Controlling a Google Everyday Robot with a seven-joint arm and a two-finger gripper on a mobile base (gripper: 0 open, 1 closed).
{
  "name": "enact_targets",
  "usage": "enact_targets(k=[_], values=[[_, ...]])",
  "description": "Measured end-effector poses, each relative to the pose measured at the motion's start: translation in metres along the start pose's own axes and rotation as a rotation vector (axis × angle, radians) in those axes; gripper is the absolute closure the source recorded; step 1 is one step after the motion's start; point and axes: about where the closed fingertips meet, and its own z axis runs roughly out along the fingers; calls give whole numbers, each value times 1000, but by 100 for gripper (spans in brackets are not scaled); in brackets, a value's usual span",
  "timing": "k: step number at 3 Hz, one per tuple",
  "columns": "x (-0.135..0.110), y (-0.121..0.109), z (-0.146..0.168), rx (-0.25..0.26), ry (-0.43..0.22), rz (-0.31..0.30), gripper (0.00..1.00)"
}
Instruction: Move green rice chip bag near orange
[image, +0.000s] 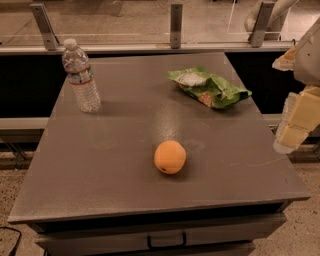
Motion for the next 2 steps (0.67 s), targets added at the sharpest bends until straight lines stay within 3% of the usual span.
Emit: enact_targets(k=[2], values=[[-5,-17,4,12,7,31,0]])
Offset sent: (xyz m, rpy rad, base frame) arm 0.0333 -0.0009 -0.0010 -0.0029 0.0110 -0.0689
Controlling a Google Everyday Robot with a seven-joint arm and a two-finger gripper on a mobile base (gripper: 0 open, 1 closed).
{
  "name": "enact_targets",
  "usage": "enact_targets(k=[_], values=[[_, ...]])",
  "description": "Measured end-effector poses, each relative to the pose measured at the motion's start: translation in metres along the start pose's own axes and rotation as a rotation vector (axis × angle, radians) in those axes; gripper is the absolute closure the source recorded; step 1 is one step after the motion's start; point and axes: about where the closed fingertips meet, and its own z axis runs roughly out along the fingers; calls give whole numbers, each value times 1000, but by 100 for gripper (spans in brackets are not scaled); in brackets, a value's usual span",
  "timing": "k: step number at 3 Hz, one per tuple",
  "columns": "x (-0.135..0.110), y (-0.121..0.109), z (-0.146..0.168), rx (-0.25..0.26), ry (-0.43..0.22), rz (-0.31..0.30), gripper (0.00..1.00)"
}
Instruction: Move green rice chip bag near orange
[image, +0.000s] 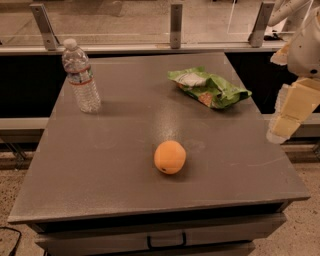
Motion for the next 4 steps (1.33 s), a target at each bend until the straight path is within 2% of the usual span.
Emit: enact_targets(k=[2,3,4], values=[[-26,-102,48,35,-78,140,0],[-31,-130,77,35,-114,199,0],[-28,-149,109,18,-123,261,0]])
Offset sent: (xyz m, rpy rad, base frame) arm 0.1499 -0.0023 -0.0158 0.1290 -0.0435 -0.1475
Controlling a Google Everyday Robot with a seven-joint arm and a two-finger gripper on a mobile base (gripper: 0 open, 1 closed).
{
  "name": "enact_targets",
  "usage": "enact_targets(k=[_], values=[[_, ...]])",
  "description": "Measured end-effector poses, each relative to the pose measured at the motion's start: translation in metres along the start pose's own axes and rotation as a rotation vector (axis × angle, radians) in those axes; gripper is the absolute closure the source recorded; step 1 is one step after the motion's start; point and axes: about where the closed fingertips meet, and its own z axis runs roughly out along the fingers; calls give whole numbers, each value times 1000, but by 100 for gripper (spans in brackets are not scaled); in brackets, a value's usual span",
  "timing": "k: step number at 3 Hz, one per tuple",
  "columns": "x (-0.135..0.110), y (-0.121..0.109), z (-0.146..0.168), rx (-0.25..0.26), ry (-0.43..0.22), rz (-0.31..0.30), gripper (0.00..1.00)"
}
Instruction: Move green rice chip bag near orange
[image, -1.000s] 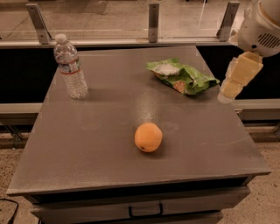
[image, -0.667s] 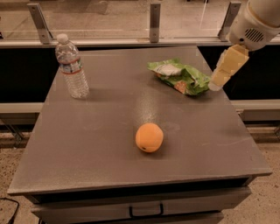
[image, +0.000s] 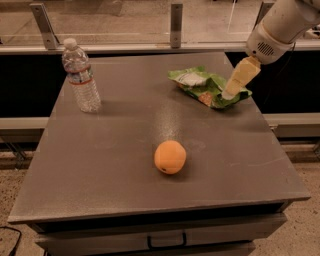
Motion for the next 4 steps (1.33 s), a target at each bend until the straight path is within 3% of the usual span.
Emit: enact_targets(k=[1,3,4], values=[[5,-9,36,-32,6,57,0],[7,-5,70,-88,26,95,0],[7,0,74,-117,43,103,16]])
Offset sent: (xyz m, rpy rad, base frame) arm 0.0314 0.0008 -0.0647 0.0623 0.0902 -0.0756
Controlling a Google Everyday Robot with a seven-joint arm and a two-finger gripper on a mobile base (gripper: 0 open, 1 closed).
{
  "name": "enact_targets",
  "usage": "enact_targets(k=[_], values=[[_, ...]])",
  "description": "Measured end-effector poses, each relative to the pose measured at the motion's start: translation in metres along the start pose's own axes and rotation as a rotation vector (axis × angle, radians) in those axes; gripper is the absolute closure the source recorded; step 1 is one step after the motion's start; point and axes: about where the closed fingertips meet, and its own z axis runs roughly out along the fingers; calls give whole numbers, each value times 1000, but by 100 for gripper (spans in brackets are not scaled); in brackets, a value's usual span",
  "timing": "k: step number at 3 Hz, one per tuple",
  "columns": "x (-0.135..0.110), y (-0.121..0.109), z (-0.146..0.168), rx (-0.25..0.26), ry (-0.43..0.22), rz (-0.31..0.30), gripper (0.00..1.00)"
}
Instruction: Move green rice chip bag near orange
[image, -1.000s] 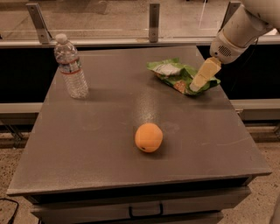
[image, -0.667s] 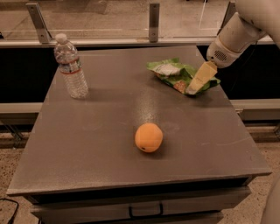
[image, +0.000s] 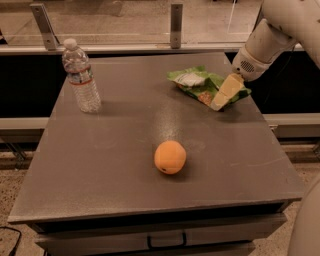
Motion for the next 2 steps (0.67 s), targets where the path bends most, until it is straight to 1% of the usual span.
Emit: enact_targets(k=[1,2], values=[[2,8,-6,-18,9,-6,47],[3,21,-18,-27,6,-31,70]])
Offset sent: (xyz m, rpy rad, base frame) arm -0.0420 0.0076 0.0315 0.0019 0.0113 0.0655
